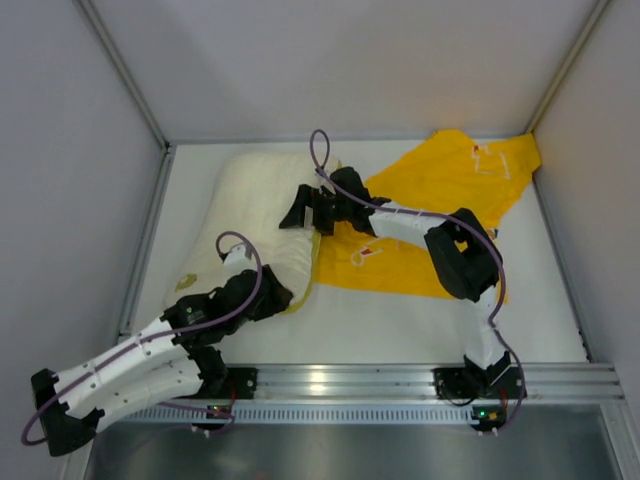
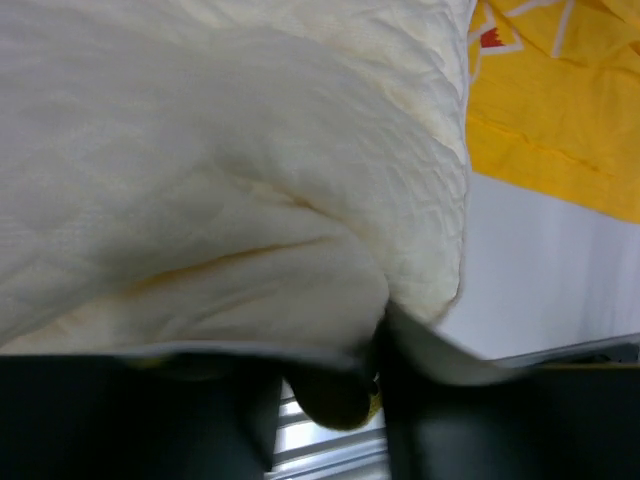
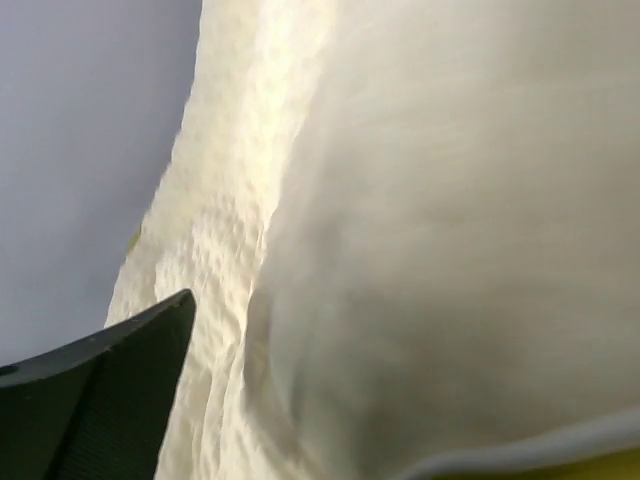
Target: Remove the pillowcase from the pillow
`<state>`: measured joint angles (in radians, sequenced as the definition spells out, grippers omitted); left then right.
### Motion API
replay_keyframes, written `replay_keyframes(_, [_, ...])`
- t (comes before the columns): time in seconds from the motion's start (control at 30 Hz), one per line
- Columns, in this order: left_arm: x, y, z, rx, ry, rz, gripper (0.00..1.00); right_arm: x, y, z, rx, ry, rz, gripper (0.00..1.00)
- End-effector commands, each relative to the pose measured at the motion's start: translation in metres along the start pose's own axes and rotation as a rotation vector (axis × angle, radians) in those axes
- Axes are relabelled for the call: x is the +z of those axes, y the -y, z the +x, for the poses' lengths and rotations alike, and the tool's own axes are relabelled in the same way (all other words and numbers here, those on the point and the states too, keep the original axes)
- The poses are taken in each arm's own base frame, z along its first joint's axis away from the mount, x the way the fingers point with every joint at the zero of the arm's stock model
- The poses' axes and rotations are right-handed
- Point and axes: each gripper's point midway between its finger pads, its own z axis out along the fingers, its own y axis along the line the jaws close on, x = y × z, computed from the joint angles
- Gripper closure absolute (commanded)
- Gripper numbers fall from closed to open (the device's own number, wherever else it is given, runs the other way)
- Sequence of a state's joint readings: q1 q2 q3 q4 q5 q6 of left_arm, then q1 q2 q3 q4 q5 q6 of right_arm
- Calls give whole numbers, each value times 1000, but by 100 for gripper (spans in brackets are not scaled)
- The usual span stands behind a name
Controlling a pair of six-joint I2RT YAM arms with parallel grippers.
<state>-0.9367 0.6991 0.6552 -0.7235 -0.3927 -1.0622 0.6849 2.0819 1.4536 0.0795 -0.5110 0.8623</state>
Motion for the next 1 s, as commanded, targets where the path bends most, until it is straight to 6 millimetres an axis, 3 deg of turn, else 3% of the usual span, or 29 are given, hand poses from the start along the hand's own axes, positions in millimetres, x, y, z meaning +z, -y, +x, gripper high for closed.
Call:
replay_keyframes(0.0, [16,-10,-10,-72,94,-55,14,-2,-47,-1,-161,-42,-181,1])
replay_keyframes(0.03, [16,-12,-8,-81,91,-53,1,-3,-43,-7,-211,-16,-144,1])
replay_keyframes(0.07, [15,-14,-7,-84,91,-44,1,-12,-49,-13,-243,6,-116,0])
replay_keyframes(0.1, [13,-17,-7,-86,91,-50,1,-20,-37,-8,-232,-12,-27,1])
replay_keyframes(0.13, [9,-21,-8,-94,95,-62,1,-29,-25,-19,-270,46,76,1])
replay_keyframes(0.17, [0,-18,-15,-114,111,-44,1,-51,-36,-29,-295,97,120,1])
replay_keyframes(0.2, [-5,-27,-14,-116,106,-75,1,-67,-15,-38,-296,161,256,0])
replay_keyframes(0.23, [-18,-21,-23,-148,124,-37,1,-98,-21,-38,-316,192,313,0])
replay_keyframes(0.27, [-24,-20,-25,-168,125,-25,1,-114,-18,-39,-320,219,358,0])
replay_keyframes(0.3, [-31,-15,-24,-217,105,2,1,-125,3,-25,-306,211,422,1])
replay_keyframes(0.33, [-37,-13,-23,-243,86,26,1,-140,11,-24,-302,231,463,1])
replay_keyframes(0.37, [-45,-6,-23,-333,70,79,1,-160,4,-24,-307,269,465,1])
replay_keyframes(0.43, [-53,3,-8,-443,-20,145,1,-181,36,-9,-284,250,568,1])
replay_keyframes(0.5, [-51,4,10,-530,-105,154,1,-194,45,-4,-303,231,608,0])
replay_keyframes(0.63, [-65,14,29,-485,-234,212,1,-218,58,13,-306,215,672,0])
replay_keyframes(0.7, [-70,18,32,-479,-262,236,1,-226,68,24,-302,213,695,1])
replay_keyframes(0.77, [-78,21,31,-477,-271,272,1,-238,64,29,-302,243,682,0])
replay_keyframes(0.8, [-80,23,29,-484,-268,283,1,-241,74,37,-286,241,705,0])
replay_keyframes(0.87, [-84,23,27,-504,-258,311,1,-253,69,40,-292,277,691,0])
replay_keyframes(0.97, [-85,20,27,-525,-250,330,1,-266,78,54,-298,295,696,1])
